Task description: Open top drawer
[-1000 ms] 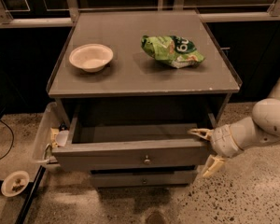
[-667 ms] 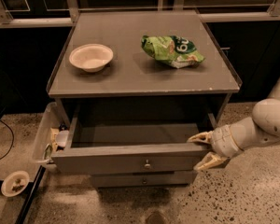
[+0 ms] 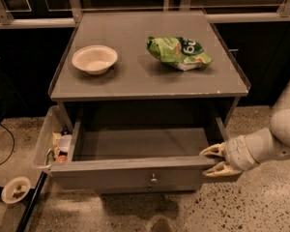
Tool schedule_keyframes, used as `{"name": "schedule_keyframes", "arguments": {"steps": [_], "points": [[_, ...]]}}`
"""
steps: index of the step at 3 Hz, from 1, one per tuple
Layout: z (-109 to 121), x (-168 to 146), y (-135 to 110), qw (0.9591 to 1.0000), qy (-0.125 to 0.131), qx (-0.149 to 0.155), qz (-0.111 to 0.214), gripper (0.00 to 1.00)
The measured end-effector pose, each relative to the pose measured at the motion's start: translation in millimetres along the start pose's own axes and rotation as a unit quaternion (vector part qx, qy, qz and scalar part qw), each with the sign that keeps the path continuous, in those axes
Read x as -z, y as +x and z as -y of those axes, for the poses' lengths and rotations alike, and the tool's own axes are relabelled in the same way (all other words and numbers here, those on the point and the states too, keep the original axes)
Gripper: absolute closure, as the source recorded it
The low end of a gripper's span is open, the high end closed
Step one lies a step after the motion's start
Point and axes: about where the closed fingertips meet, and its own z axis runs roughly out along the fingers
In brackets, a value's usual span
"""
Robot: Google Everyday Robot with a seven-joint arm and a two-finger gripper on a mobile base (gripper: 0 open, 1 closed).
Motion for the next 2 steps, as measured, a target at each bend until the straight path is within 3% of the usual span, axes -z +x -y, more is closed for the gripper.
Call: {"name": "schedule_keyframes", "arguments": {"steps": [1,2], "points": [[-0.3,0.1,-0.7,1.0,0.0,0.0,0.0,1.0],[-0.3,0.0,-0.7,1.0,0.0,0.0,0.0,0.87]]}}
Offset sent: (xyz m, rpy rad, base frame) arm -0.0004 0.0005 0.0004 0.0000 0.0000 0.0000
